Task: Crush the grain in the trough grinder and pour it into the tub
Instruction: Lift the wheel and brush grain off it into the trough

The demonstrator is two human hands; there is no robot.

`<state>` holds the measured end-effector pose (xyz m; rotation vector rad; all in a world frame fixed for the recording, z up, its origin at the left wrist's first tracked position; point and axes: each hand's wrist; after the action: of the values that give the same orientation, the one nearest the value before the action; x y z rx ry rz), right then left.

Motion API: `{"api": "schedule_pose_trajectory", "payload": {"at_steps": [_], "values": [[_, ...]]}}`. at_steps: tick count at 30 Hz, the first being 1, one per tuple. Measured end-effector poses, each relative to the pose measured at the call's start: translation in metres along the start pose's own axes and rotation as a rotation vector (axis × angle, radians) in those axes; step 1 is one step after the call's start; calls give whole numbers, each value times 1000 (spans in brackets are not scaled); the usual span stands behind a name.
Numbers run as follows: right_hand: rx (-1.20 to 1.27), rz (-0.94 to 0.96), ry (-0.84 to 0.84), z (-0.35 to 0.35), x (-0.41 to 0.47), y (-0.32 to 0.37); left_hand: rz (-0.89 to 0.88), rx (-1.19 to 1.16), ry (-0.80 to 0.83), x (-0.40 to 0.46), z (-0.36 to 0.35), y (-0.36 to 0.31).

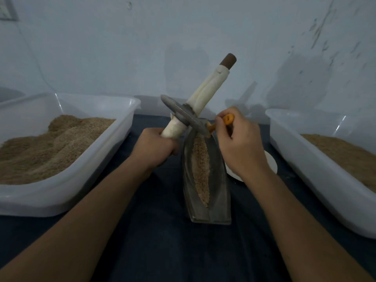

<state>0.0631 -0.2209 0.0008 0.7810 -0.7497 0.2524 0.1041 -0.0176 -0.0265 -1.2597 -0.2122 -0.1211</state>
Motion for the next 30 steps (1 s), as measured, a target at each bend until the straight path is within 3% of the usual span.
{"api": "schedule_pose_trajectory", "payload": {"at_steps": [7, 14, 22, 26, 30], "values": [[52, -31, 0, 11, 1, 9, -2, 11, 10, 0, 0, 1], [143, -17, -222, 20, 5, 10, 3, -6, -6, -1, 1, -1], [91, -81, 45, 3, -5, -3, 6, 33, -12, -2, 0, -2], [145, -88, 18, 13, -1, 2, 10, 69, 5, -3, 0, -3], [216, -73, -121, 19, 3, 5, 7, 87, 15, -3, 0, -3]]}}
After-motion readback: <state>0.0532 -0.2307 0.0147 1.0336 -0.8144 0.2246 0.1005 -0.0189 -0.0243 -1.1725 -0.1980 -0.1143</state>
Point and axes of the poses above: each hand's wrist, its own x-axis towards the middle knuckle, its own z-axis out of the back of the hand, y = z × x, and after that the axes turned 5 degrees about -z, right-handed
